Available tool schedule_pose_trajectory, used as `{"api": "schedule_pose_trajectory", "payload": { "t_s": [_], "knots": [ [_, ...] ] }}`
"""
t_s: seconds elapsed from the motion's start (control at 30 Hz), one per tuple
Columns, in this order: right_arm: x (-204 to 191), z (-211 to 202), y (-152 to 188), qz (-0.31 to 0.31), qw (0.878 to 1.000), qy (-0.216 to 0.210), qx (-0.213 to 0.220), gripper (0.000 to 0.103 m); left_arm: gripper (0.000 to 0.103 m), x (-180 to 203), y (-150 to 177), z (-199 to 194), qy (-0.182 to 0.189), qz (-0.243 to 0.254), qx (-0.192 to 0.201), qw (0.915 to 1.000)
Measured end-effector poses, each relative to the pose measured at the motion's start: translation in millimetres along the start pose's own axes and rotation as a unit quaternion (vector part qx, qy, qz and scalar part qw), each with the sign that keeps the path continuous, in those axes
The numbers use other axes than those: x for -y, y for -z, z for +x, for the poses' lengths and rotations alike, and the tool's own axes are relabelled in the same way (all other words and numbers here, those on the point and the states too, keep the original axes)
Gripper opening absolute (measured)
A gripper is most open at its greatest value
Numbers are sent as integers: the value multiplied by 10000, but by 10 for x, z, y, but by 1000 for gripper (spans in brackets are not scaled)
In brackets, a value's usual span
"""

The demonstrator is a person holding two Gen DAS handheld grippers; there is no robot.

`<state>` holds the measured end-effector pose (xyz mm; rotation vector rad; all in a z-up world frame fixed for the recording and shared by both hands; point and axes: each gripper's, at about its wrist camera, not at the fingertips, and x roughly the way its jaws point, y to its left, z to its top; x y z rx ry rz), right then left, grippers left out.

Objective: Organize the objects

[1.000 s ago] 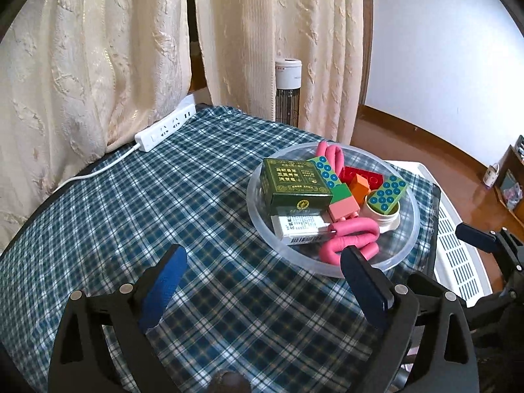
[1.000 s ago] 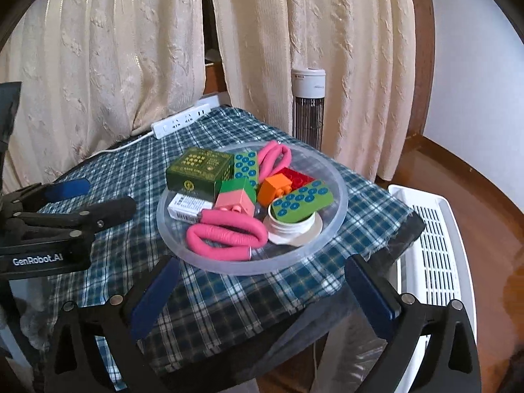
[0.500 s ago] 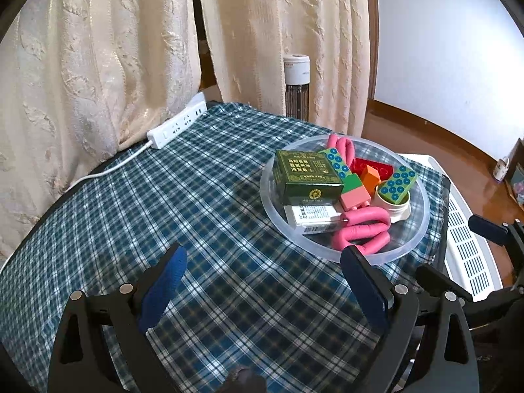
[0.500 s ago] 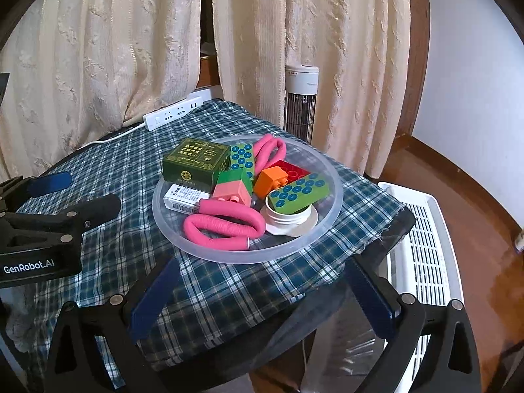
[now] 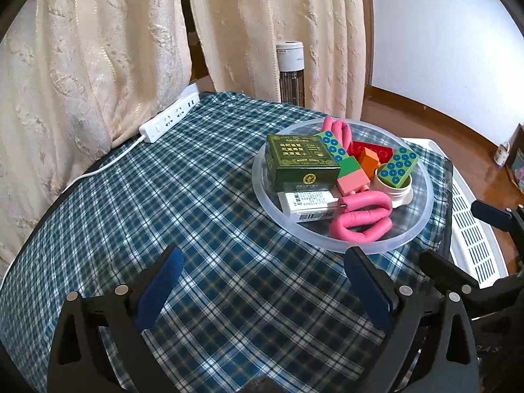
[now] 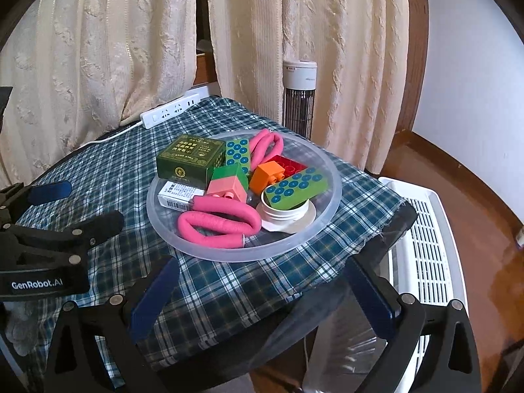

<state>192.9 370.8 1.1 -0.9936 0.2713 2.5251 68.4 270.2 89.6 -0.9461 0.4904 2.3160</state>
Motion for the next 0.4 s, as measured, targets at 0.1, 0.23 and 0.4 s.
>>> {"api": "schedule_pose_trajectory", "payload": {
  "t_s": [0.1, 0.23, 0.4],
  "knots": [
    [5, 16, -1, 13, 10000, -2, -19, 103, 99, 11, 4, 5, 1, 39, 6, 10000],
    [15, 28, 3, 39, 10000, 1, -29, 103, 99, 13, 11, 3, -63, 73, 38, 9999],
    [15, 35, -1, 41, 10000, -9, -35, 103, 99, 10, 15, 2, -78, 80, 28, 9999]
  ]
}}
